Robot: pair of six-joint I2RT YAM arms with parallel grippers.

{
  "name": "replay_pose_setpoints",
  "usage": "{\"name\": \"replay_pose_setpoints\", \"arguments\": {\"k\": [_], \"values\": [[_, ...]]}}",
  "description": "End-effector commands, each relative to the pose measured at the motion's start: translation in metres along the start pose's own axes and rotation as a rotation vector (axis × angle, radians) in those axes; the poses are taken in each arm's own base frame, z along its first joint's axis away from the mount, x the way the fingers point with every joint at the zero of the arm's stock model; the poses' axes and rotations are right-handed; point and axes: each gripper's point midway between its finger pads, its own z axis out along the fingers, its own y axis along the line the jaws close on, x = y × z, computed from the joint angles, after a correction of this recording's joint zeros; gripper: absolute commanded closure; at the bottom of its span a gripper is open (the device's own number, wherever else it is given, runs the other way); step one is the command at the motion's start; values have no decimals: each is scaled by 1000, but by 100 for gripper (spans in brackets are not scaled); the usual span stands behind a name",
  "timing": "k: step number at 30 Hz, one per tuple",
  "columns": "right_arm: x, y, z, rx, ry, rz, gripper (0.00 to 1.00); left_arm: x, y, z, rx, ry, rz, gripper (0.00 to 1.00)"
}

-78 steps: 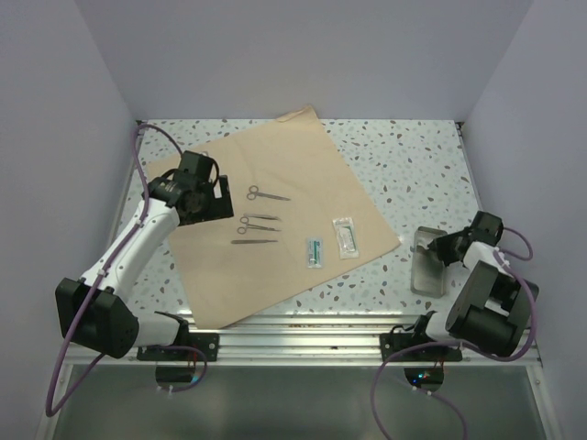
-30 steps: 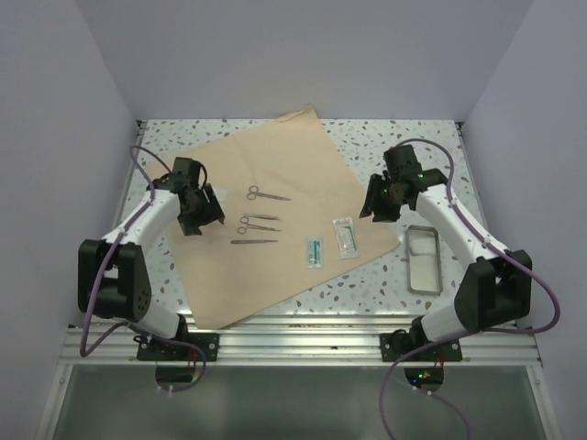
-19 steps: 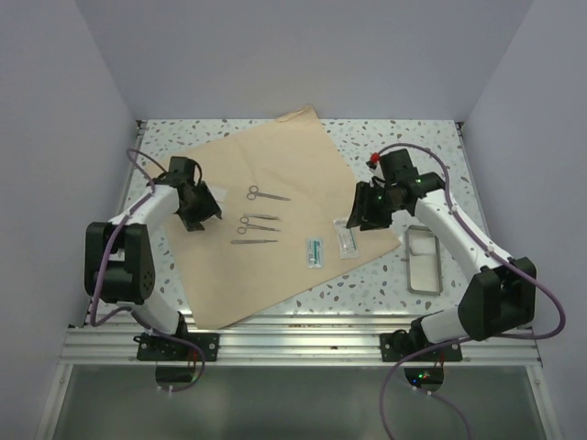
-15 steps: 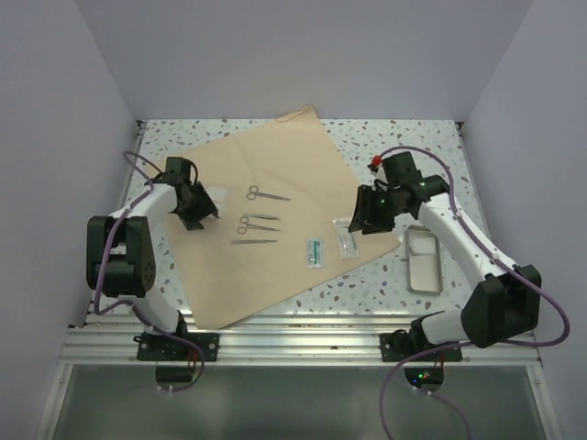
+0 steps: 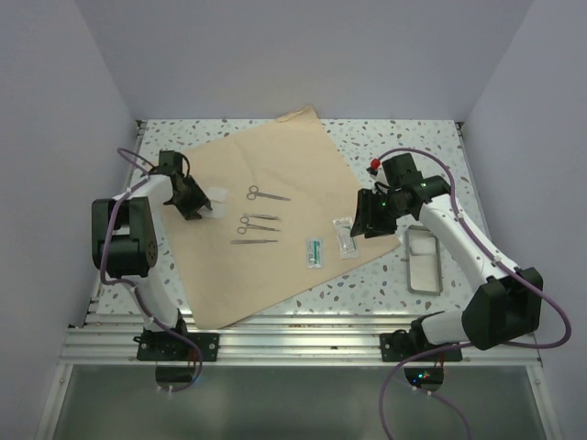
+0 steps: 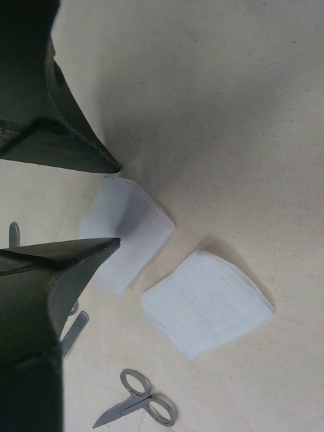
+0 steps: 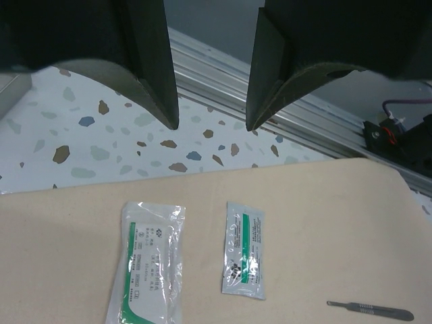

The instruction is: Prepare the surgical pack

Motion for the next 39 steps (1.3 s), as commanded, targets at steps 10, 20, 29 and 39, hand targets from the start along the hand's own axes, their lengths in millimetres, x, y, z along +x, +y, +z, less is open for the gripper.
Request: {"name": "replay_pose_setpoints", "arguments": {"k": [10,20,29,39], "values": [[0,5,-5,-21,13,-23,51,-27,-4,6,22,-48,7,84],[-1,5,3,-31,27,-27,51,-33,-15,-46,76,-134,70,100],[-1,5,5,-37,36,-29,51,-48,-55,-59,251,-172,57,100],[-1,3,7,-26,40,-30,51,-64,-92,-45,408,-152,23,100]]}}
